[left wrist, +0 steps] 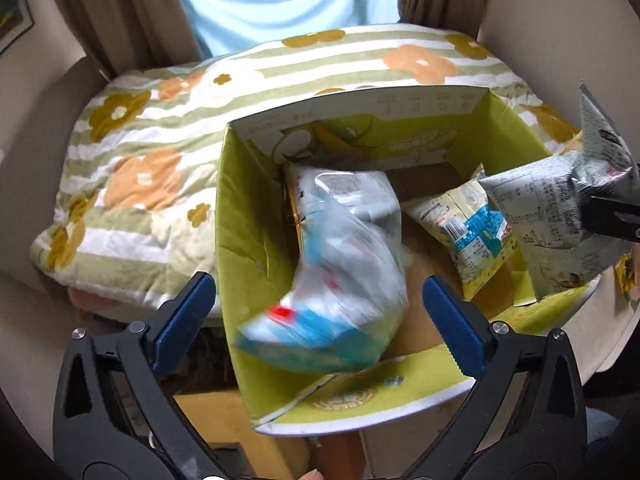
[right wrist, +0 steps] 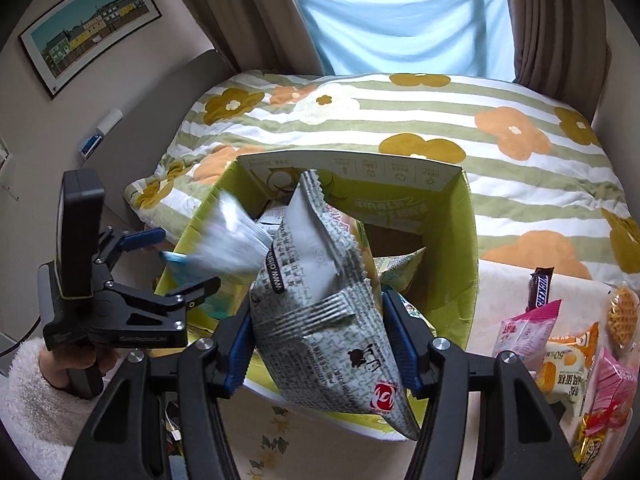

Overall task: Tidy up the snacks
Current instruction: 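Carry both bags over the yellow box and open both tools to drop them, then move both tools back toward the remaining snacks on the table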

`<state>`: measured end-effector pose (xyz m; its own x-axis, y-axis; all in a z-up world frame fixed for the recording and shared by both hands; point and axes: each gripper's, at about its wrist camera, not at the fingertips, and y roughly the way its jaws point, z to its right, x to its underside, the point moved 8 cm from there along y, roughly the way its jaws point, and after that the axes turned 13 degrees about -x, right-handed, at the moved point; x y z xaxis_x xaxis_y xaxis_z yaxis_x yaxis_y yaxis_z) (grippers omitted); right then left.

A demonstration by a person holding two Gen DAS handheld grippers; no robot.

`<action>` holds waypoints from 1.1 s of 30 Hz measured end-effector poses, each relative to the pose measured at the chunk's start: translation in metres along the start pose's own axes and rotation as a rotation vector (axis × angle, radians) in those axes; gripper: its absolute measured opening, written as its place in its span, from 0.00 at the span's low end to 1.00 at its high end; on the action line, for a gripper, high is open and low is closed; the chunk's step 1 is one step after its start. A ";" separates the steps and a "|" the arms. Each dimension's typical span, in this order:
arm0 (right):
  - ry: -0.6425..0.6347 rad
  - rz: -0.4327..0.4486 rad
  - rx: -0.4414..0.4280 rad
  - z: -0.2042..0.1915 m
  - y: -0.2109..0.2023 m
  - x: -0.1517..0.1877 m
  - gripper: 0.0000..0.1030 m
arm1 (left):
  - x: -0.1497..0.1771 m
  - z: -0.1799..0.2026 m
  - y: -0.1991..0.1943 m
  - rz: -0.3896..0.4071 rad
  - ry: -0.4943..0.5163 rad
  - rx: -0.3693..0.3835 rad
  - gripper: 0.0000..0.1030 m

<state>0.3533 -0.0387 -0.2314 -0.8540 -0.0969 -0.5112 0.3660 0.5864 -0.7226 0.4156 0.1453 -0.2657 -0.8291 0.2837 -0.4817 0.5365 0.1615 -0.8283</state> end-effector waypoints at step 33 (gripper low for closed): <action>-0.068 0.019 0.021 -0.002 -0.009 0.015 0.96 | 0.037 -0.014 -0.048 -0.008 -0.145 -0.003 1.00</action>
<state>0.3367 -0.0441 -0.2313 -0.8198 -0.1406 -0.5551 0.3906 0.5714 -0.7217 0.3613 0.1619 -0.2401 -0.8473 0.1427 -0.5115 0.5300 0.1658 -0.8317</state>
